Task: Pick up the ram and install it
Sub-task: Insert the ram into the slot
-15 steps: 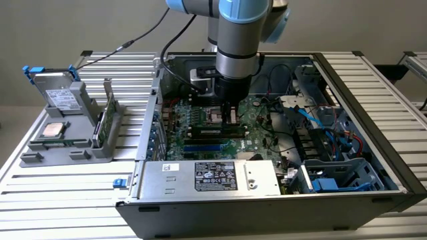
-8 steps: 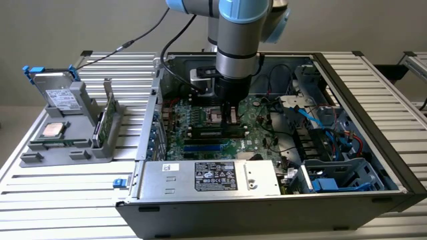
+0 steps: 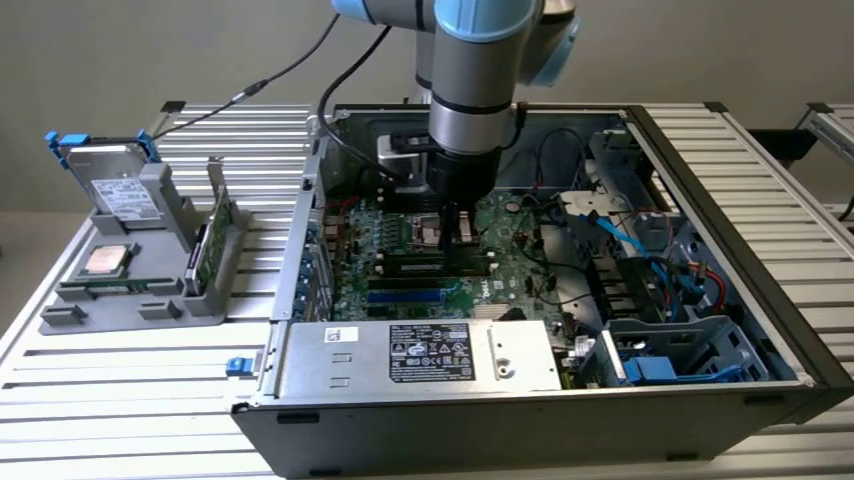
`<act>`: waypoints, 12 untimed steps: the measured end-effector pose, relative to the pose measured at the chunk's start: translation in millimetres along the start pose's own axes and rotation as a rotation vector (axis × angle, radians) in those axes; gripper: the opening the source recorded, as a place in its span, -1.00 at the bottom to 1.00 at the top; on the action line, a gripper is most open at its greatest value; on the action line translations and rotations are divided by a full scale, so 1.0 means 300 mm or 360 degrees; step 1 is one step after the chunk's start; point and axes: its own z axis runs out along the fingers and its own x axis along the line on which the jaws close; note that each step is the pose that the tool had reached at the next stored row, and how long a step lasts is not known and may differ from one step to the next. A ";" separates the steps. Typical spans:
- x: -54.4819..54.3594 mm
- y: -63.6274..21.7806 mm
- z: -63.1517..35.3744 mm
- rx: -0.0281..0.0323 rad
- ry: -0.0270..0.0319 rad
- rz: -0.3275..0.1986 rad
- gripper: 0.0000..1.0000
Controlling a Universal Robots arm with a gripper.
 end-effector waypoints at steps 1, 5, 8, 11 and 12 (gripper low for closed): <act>0.000 0.004 -0.008 0.00001 -0.00001 0.0000 -0.07; 0.001 0.016 -0.037 0.00001 0.00000 0.0000 -0.07; 0.002 0.020 -0.047 0.00000 0.00000 0.0000 -0.07; 0.002 0.020 -0.047 0.00001 -0.00002 0.0000 -0.25; 0.002 0.020 -0.047 0.00002 -0.00002 0.0000 -0.25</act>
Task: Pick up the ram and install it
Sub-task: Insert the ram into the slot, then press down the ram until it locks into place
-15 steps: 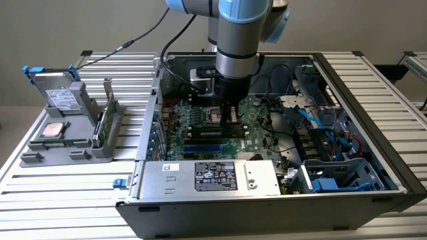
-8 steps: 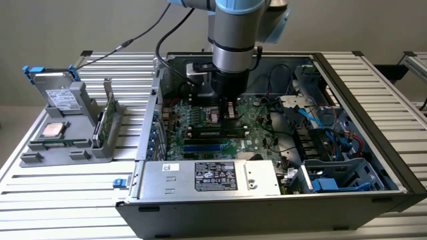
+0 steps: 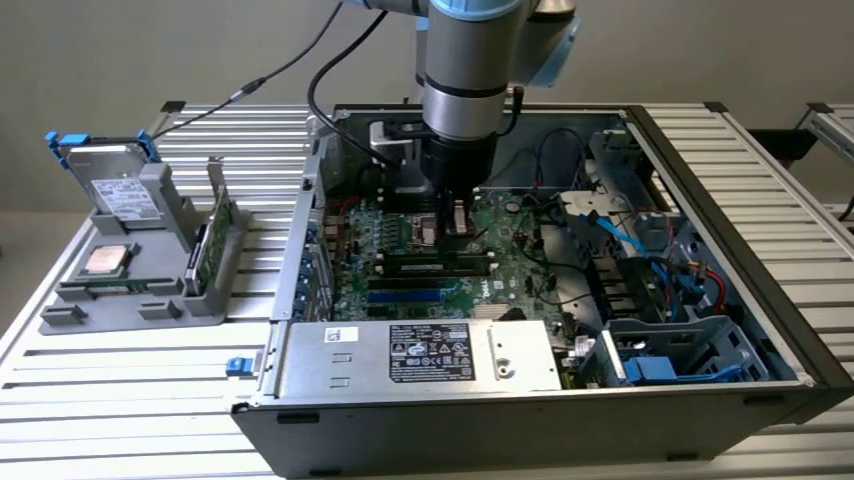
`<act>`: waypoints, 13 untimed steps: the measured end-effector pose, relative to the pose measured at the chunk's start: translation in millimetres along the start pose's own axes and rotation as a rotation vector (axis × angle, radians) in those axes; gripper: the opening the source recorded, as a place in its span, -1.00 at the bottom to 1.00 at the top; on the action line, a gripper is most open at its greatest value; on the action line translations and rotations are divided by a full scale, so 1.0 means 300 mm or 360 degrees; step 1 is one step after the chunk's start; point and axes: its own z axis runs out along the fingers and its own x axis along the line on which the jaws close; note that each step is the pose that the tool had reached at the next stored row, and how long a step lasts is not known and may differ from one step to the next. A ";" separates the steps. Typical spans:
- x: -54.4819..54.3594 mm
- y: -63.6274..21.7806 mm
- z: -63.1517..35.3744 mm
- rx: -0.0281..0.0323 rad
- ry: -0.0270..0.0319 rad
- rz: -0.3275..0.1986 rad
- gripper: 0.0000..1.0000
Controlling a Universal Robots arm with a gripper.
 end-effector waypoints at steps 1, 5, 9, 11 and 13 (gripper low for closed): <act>0.000 0.000 0.000 0.00000 0.00001 0.0000 -0.38; 0.000 0.000 0.000 0.00000 0.00002 0.0000 -0.73; 0.000 0.000 0.000 0.00000 0.00001 0.0000 -0.80; 0.000 0.000 0.000 -0.00001 0.00001 0.0000 -0.80; 0.000 0.000 0.000 -0.00001 0.00002 0.0000 -0.80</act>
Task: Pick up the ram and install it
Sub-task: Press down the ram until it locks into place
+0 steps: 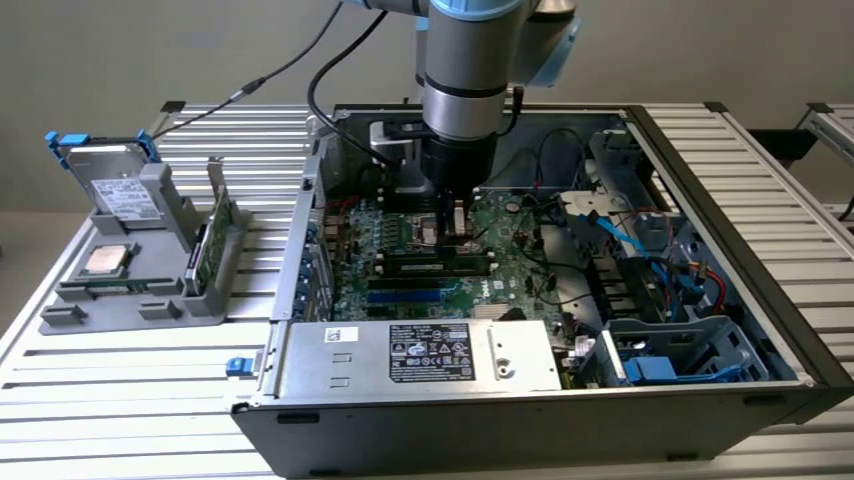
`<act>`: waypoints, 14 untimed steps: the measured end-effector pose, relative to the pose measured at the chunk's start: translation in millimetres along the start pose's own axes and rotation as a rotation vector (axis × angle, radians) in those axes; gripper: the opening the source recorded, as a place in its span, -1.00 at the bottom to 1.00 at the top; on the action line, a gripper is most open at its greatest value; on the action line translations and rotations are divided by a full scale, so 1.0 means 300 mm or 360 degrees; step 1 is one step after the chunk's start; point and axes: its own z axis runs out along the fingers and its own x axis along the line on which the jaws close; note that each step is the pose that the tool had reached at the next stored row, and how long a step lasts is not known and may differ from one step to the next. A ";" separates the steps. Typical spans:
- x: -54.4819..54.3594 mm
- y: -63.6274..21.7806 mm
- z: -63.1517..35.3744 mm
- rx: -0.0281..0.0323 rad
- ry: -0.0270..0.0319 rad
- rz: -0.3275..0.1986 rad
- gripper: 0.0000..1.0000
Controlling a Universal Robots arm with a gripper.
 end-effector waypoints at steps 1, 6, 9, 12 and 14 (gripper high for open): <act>0.000 0.000 0.000 0.00000 0.00000 0.0000 -0.80; 0.000 0.000 0.000 0.00000 0.00000 0.0000 -0.80; 0.000 0.000 0.000 0.00000 0.00001 0.0000 -0.80; 0.002 -0.025 -0.001 0.00000 0.00003 0.0000 -0.80; 0.003 -0.049 -0.002 0.00000 0.00002 0.0000 -0.80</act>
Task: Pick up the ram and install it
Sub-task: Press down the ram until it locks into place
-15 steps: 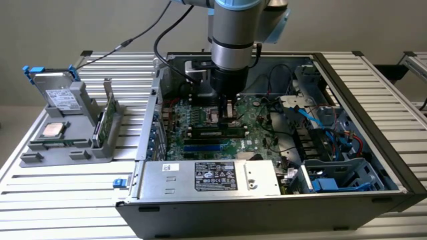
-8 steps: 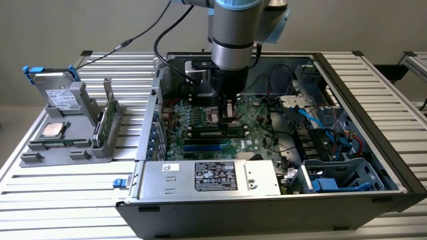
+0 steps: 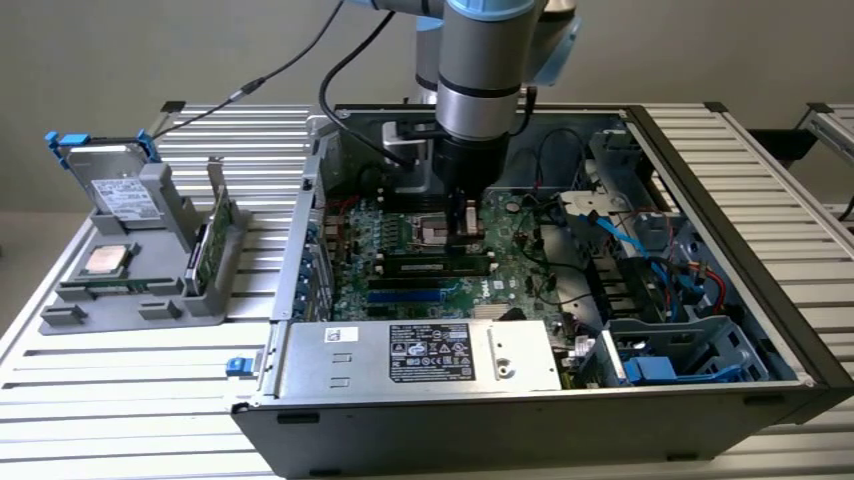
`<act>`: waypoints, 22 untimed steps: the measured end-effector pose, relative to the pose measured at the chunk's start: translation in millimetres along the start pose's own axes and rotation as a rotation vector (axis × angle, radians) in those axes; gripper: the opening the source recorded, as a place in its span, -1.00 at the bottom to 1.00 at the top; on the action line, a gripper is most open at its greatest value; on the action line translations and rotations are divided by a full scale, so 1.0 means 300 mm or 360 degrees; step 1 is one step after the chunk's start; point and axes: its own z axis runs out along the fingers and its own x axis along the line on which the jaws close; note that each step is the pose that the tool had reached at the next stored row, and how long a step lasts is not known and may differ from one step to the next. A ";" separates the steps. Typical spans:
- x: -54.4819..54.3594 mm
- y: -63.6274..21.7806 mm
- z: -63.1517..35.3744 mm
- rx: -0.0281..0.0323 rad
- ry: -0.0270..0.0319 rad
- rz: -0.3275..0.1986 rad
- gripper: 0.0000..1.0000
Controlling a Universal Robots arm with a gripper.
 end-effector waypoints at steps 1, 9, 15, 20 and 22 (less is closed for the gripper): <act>0.001 -0.012 0.000 0.00000 0.00000 0.0000 -0.80; 0.001 -0.036 0.015 0.00000 -0.00001 0.0000 -0.80; 0.000 -0.039 0.037 -0.00006 0.00009 0.0000 -0.80; 0.000 -0.037 0.016 0.00003 -0.00008 0.0000 -0.80; 0.000 -0.029 0.013 0.00003 -0.00007 0.0000 -0.80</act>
